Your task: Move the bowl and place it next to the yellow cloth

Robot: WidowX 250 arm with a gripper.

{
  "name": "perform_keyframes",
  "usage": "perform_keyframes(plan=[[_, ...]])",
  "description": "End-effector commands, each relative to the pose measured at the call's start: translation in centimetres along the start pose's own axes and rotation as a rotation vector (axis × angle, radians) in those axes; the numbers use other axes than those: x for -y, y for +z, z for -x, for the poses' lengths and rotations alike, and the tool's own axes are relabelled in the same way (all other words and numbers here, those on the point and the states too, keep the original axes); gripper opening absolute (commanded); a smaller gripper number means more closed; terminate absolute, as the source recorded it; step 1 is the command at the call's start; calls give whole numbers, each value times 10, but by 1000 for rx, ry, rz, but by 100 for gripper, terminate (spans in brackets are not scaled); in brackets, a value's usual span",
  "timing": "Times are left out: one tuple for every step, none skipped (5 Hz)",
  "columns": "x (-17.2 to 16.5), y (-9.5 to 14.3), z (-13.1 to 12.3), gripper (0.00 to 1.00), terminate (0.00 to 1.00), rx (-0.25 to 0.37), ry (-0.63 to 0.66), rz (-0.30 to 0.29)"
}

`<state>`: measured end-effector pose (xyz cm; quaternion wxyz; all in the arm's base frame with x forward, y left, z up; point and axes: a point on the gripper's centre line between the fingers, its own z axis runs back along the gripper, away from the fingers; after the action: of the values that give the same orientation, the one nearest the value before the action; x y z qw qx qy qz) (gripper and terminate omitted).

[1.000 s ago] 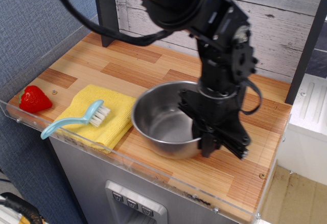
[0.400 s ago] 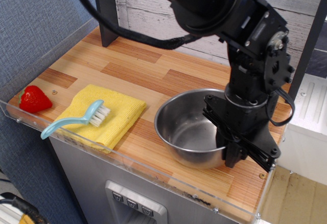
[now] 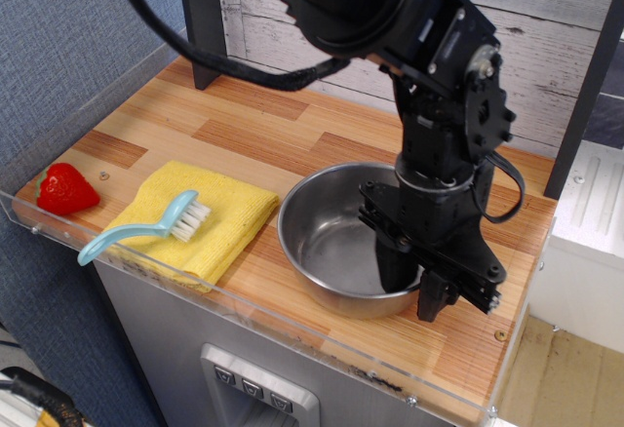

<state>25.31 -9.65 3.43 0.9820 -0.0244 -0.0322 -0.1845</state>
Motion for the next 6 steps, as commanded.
perform_keyframes(plan=[[3,43,-4,100,0,93,2,1],[-3,88,-8,100,0,135,54,-64],[-25,131,-3,100,0,106,194,-138],[-55,143,7,100,0,39,318,-182],[-70,144,12,100,0,24,348,-182],[-74,144,11,100,0,28,321,-143]])
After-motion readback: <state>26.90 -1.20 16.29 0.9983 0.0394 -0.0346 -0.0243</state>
